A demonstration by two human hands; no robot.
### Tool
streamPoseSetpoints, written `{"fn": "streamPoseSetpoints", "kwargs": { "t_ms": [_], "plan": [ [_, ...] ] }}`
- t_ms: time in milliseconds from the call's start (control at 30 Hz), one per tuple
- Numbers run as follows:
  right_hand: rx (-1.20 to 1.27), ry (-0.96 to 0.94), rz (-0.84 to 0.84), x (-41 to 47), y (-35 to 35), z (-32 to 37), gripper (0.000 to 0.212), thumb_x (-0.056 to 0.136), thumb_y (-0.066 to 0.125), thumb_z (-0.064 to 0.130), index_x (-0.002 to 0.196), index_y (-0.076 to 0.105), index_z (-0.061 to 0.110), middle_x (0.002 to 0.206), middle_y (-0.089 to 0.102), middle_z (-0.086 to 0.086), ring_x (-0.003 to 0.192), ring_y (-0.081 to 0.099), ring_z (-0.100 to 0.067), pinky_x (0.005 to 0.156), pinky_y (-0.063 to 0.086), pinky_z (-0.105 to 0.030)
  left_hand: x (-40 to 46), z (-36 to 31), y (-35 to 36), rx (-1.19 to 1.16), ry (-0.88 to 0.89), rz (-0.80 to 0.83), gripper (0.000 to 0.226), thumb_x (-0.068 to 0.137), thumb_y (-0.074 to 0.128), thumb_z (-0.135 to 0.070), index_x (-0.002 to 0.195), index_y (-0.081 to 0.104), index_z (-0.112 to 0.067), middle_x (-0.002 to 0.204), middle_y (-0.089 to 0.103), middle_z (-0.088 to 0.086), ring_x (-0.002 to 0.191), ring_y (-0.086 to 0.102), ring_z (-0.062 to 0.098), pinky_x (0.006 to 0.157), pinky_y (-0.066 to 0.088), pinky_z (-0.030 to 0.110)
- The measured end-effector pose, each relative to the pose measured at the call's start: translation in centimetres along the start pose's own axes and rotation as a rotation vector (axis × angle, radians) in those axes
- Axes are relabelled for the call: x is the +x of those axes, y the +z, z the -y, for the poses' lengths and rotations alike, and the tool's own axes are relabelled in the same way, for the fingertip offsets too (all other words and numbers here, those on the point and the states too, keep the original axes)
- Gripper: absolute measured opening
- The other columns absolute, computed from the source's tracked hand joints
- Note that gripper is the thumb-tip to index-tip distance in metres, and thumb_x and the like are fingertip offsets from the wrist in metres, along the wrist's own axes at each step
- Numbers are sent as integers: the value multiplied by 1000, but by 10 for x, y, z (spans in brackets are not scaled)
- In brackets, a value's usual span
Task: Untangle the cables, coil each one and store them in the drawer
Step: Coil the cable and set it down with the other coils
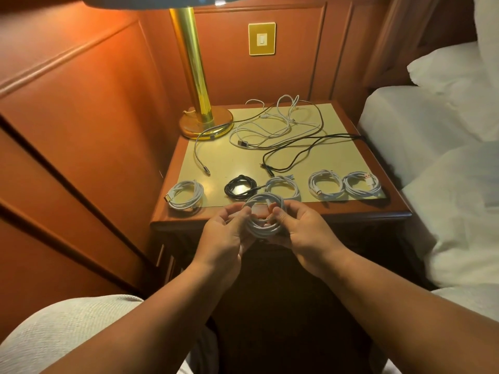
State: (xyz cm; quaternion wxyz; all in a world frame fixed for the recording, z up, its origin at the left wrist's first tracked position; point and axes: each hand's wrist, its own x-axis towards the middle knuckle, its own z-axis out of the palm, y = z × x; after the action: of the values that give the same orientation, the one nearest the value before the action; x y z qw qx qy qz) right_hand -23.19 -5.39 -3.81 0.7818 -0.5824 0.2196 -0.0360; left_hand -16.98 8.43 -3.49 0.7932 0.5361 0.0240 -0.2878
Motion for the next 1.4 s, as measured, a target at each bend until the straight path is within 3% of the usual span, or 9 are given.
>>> {"fn": "streamPoseSetpoints", "kwargs": {
  "t_ms": [200, 400, 567, 667, 833, 967, 1067, 1233, 1400],
  "plan": [
    [-26, 134, 23, -2, 3, 2, 26, 103, 47, 24, 116, 63, 8, 112, 71, -16, 111, 65, -32, 95, 50, -50, -1, -1, 2, -52, 37, 84, 27, 103, 48, -13, 129, 47, -17, 111, 68, 19, 90, 74, 25, 78, 58, 38],
    [105, 230, 36, -11, 4, 12, 34, 103, 48, 29, 126, 59, 7, 122, 68, -17, 103, 64, -28, 76, 49, -40, -12, -5, 9, -86, 104, 196, 37, 107, 36, -12, 143, 40, -19, 123, 64, 28, 99, 73, 31, 72, 60, 31],
    [176, 269, 55, -29, 6, 21, 33, 101, 51, 26, 127, 63, 9, 114, 71, -14, 103, 64, -27, 74, 52, -36, -25, -6, 18, -121, 120, 203, 34, 108, 34, -11, 139, 41, -21, 103, 75, 17, 91, 74, 30, 72, 62, 35],
    [129, 227, 30, -45, 7, 32, 29, 101, 50, 20, 123, 63, 5, 98, 72, -10, 98, 66, -26, 79, 54, -36, -38, -7, 24, 9, 163, 185, 34, 107, 38, -11, 136, 45, -26, 112, 71, 22, 97, 72, 34, 78, 60, 39],
    [-5, 131, -22, -67, 5, 55, 18, 101, 51, 13, 114, 62, 6, 111, 72, -17, 97, 70, -26, 73, 59, -37, -53, -11, 33, 385, 357, 236, 47, 102, 45, 1, 128, 46, -37, 122, 60, 15, 107, 69, 30, 94, 57, 45],
    [-64, 53, -50, -77, -1, 72, 17, 101, 51, 13, 112, 62, 6, 112, 70, -18, 101, 70, -29, 74, 61, -38, -62, -20, 47, 500, 416, 320, 52, 98, 49, 8, 138, 37, -23, 107, 62, 6, 91, 73, 10, 79, 59, 26],
    [-152, 2, -92, -78, -8, 81, 15, 101, 53, 16, 110, 62, 8, 110, 70, -15, 99, 71, -26, 74, 61, -36, -59, -29, 56, 392, 369, 363, 62, 92, 56, 11, 144, 35, -17, 113, 61, 17, 92, 73, 21, 77, 60, 27],
    [-123, -13, -117, -80, -21, 94, 15, 102, 52, 15, 109, 62, 6, 106, 68, -15, 99, 69, -27, 78, 61, -39, -52, -37, 72, 372, 239, 296, 68, 87, 72, -5, 142, 40, -29, 115, 66, 16, 88, 75, 23, 69, 57, 29],
    [-49, 26, -148, -79, -32, 105, 10, 100, 56, 17, 102, 63, 11, 102, 69, -13, 95, 69, -26, 82, 59, -39, -46, -33, 82, 310, 157, 218, 76, 68, 85, -30, 135, 48, -34, 126, 62, 13, 104, 70, 27, 79, 54, 38]
  ]
}}
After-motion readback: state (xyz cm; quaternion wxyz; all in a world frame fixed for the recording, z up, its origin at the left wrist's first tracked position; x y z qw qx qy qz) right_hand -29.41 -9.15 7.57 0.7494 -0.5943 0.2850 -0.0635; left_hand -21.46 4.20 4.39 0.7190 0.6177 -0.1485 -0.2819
